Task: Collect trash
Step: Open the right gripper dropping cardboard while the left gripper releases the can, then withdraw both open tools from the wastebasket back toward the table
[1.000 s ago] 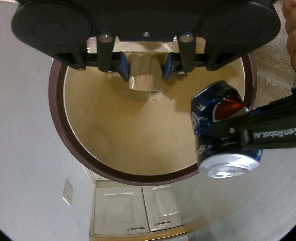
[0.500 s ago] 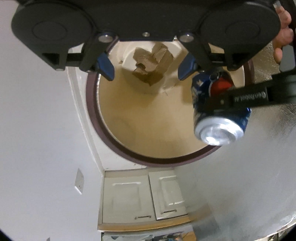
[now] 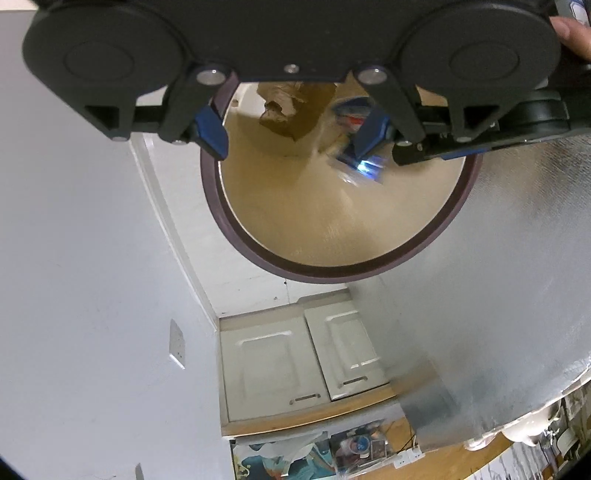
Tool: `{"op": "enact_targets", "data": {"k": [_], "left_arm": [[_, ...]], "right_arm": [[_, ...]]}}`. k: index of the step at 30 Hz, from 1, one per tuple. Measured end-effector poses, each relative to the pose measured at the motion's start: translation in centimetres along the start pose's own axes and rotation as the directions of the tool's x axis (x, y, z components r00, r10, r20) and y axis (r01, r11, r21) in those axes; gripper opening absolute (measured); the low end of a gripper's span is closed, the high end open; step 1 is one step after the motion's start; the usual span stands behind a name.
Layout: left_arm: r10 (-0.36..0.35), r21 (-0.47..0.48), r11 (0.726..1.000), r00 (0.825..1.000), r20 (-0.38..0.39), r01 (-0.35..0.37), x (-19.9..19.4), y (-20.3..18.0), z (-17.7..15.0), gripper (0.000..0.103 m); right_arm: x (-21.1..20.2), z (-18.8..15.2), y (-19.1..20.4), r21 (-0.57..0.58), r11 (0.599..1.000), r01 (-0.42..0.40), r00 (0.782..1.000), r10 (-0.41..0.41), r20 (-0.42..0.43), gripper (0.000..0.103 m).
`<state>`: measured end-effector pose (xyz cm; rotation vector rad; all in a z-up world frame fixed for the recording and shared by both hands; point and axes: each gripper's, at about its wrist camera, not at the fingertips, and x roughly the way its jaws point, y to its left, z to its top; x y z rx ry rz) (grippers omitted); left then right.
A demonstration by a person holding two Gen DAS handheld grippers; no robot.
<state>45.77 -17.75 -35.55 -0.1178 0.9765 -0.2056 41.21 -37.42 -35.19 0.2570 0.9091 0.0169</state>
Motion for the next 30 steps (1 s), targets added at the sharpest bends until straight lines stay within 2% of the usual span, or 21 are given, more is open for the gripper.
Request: {"op": "enact_targets", "data": {"k": [3, 6, 15, 22, 25, 30], "left_arm": [[0.013, 0.004, 1.000, 1.000, 0.001, -0.013, -0.4, 0.0, -0.1, 0.060], [0.026, 0.007, 1.000, 1.000, 0.005, -0.026, -0.8, 0.2, 0.0, 0.067], [0.017, 0.014, 1.000, 1.000, 0.021, -0.017, -2.5, 0.1, 0.3, 0.075], [0.010, 0.010, 1.000, 1.000, 0.014, -0.010, -3.8, -0.1, 0.0, 0.088], [0.032, 0.020, 0.999, 0.999, 0.007, -0.032, -4.2, -0.3, -0.1, 0.096], [0.040, 0.017, 0.999, 0.999, -0.003, -0.040, -5.6, -0.2, -0.3, 0.100]], "right_arm": [[0.3, 0.1, 0.0, -0.005, 1.000, 0.004, 1.000, -0.004, -0.005, 0.076], [0.3, 0.1, 0.1, -0.010, 1.000, 0.009, 1.000, -0.009, -0.007, 0.076], [-0.3, -0.2, 0.2, -0.033, 0.999, 0.031, 1.000, -0.031, -0.006, 0.076], [-1.0, 0.1, 0.2, -0.049, 0.998, 0.039, 0.999, -0.039, 0.005, 0.077], [-1.5, 0.2, 0.3, -0.057, 0.997, 0.051, 0.999, -0.050, 0.006, 0.078], [-2.9, -0.1, 0.4, -0.074, 0.995, 0.071, 0.997, -0.071, 0.005, 0.084]]}}
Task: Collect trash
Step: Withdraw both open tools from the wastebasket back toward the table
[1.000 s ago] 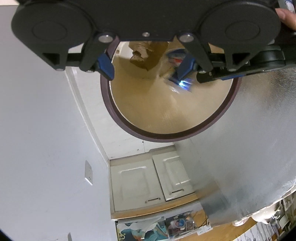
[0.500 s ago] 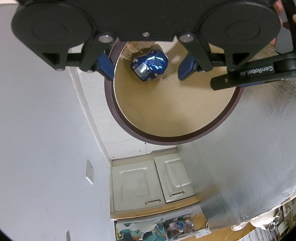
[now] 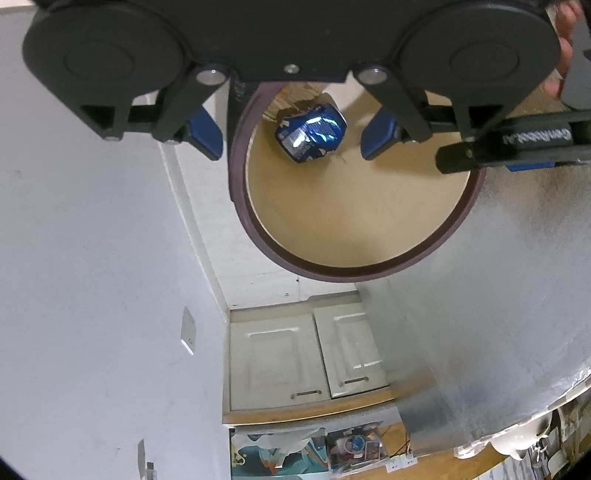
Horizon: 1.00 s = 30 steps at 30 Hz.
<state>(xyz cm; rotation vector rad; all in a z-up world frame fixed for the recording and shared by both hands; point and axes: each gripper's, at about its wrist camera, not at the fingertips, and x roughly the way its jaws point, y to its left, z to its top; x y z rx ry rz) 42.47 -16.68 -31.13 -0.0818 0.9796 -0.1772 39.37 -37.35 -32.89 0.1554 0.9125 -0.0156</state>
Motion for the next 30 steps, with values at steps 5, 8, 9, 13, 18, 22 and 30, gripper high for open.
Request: {"op": "enact_targets", "data": {"k": [5, 8, 9, 13, 18, 22, 30], "left_arm": [[0.029, 0.007, 1.000, 0.999, -0.021, -0.029, -1.3, 0.1, -0.7, 0.103], [0.044, 0.010, 0.999, 0.998, -0.040, -0.044, -2.1, 0.4, -1.3, 0.103], [0.048, 0.011, 0.999, 0.998, -0.044, -0.047, -2.4, 0.4, -1.5, 0.103], [0.063, 0.028, 0.998, 0.996, -0.060, -0.062, -3.4, 0.3, -2.1, 0.103], [0.071, 0.043, 0.997, 0.994, -0.082, -0.068, -4.6, 0.0, -3.1, 0.103], [0.081, 0.055, 0.996, 0.993, -0.091, -0.077, -5.9, -0.4, -3.9, 0.103], [0.071, 0.029, 0.997, 0.996, -0.048, -0.070, -10.3, -0.7, -4.8, 0.103]], "right_arm": [[-1.6, -0.5, -0.3, -0.009, 1.000, 0.013, 1.000, -0.013, -0.006, 0.090], [-2.4, -0.7, -0.5, -0.003, 1.000, 0.024, 1.000, -0.024, -0.007, 0.096], [-2.8, -0.8, -0.5, 0.000, 1.000, 0.025, 1.000, -0.025, -0.006, 0.097], [-4.0, -1.4, -0.5, 0.000, 0.999, 0.033, 0.999, -0.033, -0.001, 0.103], [-5.9, -2.1, -0.6, -0.003, 0.999, 0.045, 0.999, -0.045, 0.001, 0.103], [-7.4, -2.5, -0.6, -0.006, 0.998, 0.057, 0.998, -0.057, 0.006, 0.103], [-11.2, -3.3, -0.5, -0.010, 0.998, 0.068, 0.997, -0.067, 0.031, 0.103]]}}
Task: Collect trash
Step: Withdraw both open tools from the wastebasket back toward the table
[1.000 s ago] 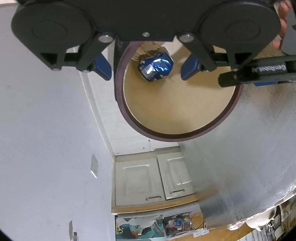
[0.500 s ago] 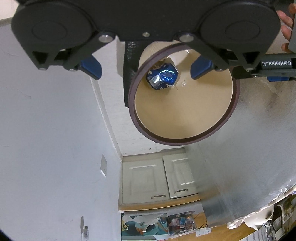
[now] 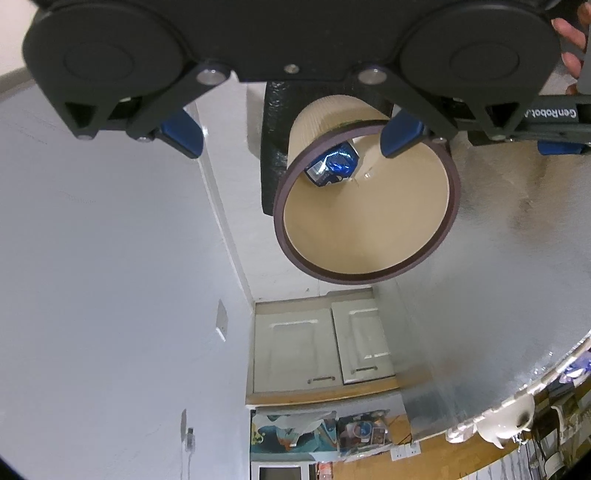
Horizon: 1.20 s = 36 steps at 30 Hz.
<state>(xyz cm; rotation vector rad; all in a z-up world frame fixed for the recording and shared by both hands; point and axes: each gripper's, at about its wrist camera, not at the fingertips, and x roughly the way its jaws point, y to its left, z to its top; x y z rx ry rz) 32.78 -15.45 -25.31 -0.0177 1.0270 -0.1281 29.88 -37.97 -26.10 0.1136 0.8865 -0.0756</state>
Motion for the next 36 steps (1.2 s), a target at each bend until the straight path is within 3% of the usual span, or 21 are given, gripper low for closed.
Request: {"op": "enact_targets", "data": {"k": [8, 18, 27, 36], "left_arm": [[-0.024, 0.019, 1.000, 0.997, 0.074, 0.022, -5.8, -1.0, -1.1, 0.103], [-0.053, 0.039, 0.998, 0.981, 0.188, 0.047, -13.5, -1.0, -2.6, 0.103], [-0.072, 0.047, 0.997, 0.946, 0.316, 0.060, -21.1, 0.5, -3.7, 0.103], [-0.039, 0.037, 0.999, 0.911, 0.411, 0.027, -27.2, 4.1, -3.7, 0.103]], "right_arm": [[-5.6, -0.6, 0.0, 0.002, 1.000, 0.010, 0.998, -0.010, 0.062, 0.103], [-12.8, -1.8, 0.6, -0.006, 1.000, 0.027, 0.986, -0.025, 0.165, 0.103], [-19.2, -2.0, 2.7, -0.032, 0.999, 0.013, 0.960, -0.004, 0.281, 0.103], [-24.2, -1.4, 6.3, -0.072, 0.997, -0.029, 0.927, 0.053, 0.370, 0.103]]}}
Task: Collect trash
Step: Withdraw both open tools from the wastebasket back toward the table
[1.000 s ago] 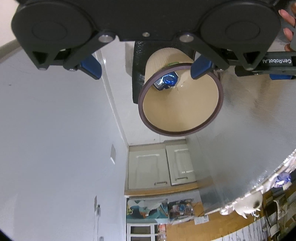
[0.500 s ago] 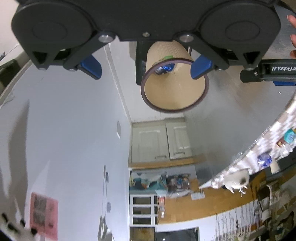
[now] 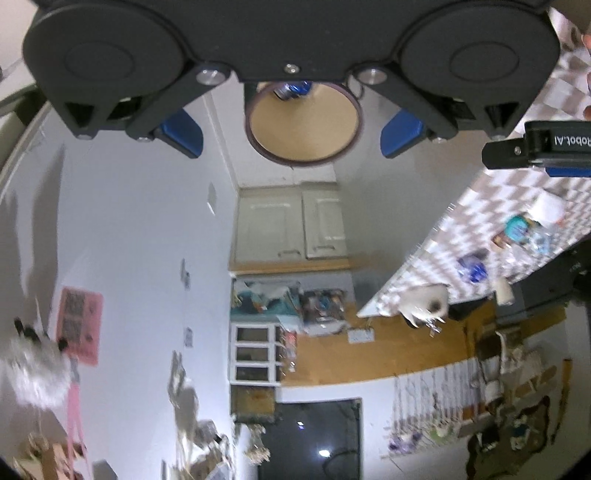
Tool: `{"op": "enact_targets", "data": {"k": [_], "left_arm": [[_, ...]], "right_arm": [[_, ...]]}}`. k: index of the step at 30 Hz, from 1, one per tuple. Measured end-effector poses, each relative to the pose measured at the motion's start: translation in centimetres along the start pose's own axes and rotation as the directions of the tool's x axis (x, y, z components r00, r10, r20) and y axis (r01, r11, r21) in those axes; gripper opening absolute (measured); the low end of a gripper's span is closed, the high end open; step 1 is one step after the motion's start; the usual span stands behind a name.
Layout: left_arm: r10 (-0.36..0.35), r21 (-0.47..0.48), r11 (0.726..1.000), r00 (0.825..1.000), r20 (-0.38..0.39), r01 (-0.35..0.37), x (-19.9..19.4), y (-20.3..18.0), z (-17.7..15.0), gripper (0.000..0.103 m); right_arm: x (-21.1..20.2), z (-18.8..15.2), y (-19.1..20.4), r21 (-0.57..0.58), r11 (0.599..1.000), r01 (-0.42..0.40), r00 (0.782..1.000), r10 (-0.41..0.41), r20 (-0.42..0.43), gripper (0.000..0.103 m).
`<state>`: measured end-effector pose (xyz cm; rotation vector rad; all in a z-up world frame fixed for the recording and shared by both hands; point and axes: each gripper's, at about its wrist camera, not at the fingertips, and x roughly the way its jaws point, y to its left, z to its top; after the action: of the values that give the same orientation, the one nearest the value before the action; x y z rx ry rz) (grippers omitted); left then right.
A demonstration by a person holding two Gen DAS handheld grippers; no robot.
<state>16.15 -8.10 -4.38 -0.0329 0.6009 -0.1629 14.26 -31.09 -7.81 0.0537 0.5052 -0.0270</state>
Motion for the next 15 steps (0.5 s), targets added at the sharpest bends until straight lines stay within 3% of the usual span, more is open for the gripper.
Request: {"op": "enact_targets", "data": {"k": [8, 15], "left_arm": [[0.064, 0.008, 0.998, 0.996, 0.066, -0.065, -2.5, 4.1, 2.5, 0.103], [0.153, -0.057, 0.987, 0.983, 0.097, -0.148, -2.4, 9.1, 4.4, 0.103]], "right_arm": [[-1.4, 2.4, 3.7, -0.016, 0.996, -0.088, 0.993, 0.089, 0.080, 0.103], [-0.2, 4.5, 6.8, -0.028, 0.985, -0.172, 0.975, 0.174, 0.138, 0.103]]}}
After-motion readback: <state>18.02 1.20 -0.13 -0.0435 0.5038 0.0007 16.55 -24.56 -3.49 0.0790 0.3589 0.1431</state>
